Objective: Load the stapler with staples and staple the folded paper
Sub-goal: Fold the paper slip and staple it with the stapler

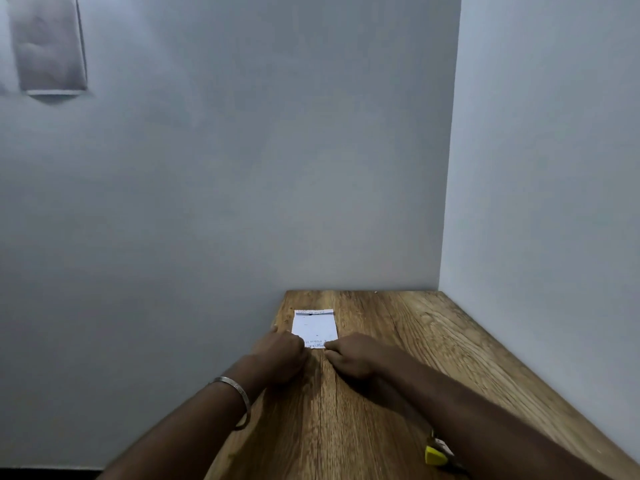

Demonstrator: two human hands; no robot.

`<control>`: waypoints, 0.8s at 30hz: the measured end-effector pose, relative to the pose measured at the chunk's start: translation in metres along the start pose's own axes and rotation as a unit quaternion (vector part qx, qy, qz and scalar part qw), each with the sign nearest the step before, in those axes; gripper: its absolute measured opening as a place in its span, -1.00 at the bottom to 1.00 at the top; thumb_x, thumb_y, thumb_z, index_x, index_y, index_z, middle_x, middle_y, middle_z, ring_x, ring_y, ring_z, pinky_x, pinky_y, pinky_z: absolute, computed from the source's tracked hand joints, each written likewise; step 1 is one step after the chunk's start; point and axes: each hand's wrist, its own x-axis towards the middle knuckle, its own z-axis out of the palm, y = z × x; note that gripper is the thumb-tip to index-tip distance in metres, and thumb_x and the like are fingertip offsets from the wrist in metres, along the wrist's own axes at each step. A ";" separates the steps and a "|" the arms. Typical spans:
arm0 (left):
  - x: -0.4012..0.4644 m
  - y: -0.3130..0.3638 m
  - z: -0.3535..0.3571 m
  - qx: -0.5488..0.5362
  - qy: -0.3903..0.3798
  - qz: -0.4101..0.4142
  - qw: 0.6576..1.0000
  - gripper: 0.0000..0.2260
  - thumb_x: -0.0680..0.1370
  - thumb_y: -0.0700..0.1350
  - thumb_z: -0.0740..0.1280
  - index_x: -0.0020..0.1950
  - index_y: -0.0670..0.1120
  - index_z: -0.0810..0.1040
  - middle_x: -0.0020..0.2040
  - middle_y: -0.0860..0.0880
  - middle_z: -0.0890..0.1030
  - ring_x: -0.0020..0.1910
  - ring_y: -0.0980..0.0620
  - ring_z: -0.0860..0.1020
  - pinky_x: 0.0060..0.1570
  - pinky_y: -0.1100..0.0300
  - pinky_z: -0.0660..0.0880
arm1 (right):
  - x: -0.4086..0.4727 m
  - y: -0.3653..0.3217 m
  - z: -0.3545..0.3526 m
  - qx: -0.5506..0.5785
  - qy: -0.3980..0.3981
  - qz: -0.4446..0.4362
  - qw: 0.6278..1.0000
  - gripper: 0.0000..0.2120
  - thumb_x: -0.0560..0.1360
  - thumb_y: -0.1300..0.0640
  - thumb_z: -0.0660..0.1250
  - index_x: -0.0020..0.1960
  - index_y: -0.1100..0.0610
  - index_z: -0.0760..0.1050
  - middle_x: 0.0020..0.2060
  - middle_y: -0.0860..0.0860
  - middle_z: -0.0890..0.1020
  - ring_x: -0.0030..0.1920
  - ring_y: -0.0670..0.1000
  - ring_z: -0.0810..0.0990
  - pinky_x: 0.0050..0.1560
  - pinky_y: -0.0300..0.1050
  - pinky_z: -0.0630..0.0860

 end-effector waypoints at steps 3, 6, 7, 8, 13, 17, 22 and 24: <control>-0.035 0.015 -0.014 -0.001 0.002 0.000 1.000 -0.61 0.66 0.04 0.06 -0.01 -0.16 0.59 0.00 -0.15 0.66 0.01 -0.14 0.60 0.40 -0.09 0.25 | -0.032 -0.012 0.000 0.006 0.005 -0.008 1.000 -0.64 0.67 -0.03 0.03 0.02 0.14 0.52 0.03 0.17 0.63 -0.01 0.12 0.55 -0.01 -0.03 0.38; -0.063 0.025 -0.023 -0.029 0.014 -0.014 0.999 -0.65 0.66 -0.02 0.09 -0.06 -0.18 0.57 -0.05 -0.18 0.66 -0.07 -0.16 0.61 0.21 -0.04 0.40 | -0.060 -0.023 0.000 0.007 0.027 -0.015 1.000 -0.69 0.66 -0.03 0.06 -0.15 0.06 0.41 -0.18 0.08 0.53 -0.16 0.04 0.47 -0.11 -0.07 0.31; -0.074 0.029 -0.026 -0.035 0.018 -0.022 0.999 -0.67 0.65 -0.03 0.11 -0.08 -0.19 0.57 -0.06 -0.20 0.65 -0.09 -0.17 0.61 0.08 -0.01 0.44 | -0.072 -0.028 0.001 0.007 0.033 -0.018 0.999 -0.69 0.66 -0.03 0.07 -0.16 0.07 0.41 -0.20 0.05 0.52 -0.17 0.04 0.47 -0.13 -0.07 0.31; -0.084 0.032 -0.026 -0.036 0.023 -0.029 0.999 -0.68 0.65 -0.05 0.12 -0.09 -0.20 0.56 -0.07 -0.21 0.65 -0.12 -0.17 0.60 -0.06 0.01 0.45 | -0.082 -0.032 0.003 0.008 0.038 -0.021 0.999 -0.68 0.66 -0.03 0.07 -0.16 0.08 0.43 -0.20 0.07 0.54 -0.18 0.04 0.47 -0.13 -0.06 0.32; -0.130 0.045 -0.031 -0.056 0.042 -0.043 0.997 -0.72 0.62 -0.08 0.16 -0.11 -0.18 0.58 -0.15 -0.16 0.63 -0.29 -0.07 0.50 -0.25 0.01 0.45 | -0.135 -0.052 0.006 0.022 0.058 -0.043 0.997 -0.65 0.65 -0.01 0.10 -0.07 0.19 0.54 -0.10 0.17 0.66 -0.16 0.12 0.56 -0.11 0.01 0.43; -0.161 0.056 -0.034 -0.076 0.060 -0.036 0.995 -0.73 0.61 -0.04 0.19 -0.13 -0.15 0.58 -0.23 -0.07 0.56 -0.33 0.00 0.47 -0.36 0.12 0.34 | -0.176 -0.065 0.007 0.019 0.081 -0.058 0.995 -0.68 0.65 0.02 0.12 -0.11 0.17 0.53 -0.14 0.16 0.66 -0.12 0.16 0.58 0.08 0.04 0.46; -0.197 0.065 -0.038 -0.082 0.079 0.019 0.993 -0.79 0.58 0.05 0.28 0.07 -0.02 0.63 -0.01 -0.02 0.68 -0.13 0.01 0.60 -0.36 0.28 0.28 | -0.216 -0.076 0.011 -0.002 0.116 -0.094 0.989 -0.77 0.60 0.09 0.22 -0.13 0.18 0.56 -0.15 0.14 0.67 -0.14 0.13 0.60 -0.17 -0.03 0.43; -0.207 0.068 -0.037 -0.088 0.082 0.044 0.992 -0.75 0.58 0.05 0.29 0.21 0.01 0.61 0.11 0.00 0.66 0.03 0.02 0.62 -0.21 0.25 0.37 | -0.227 -0.078 0.013 -0.003 0.140 -0.106 0.984 -0.81 0.58 0.08 0.29 0.01 0.15 0.63 -0.06 0.10 0.71 -0.05 0.09 0.63 -0.14 -0.12 0.37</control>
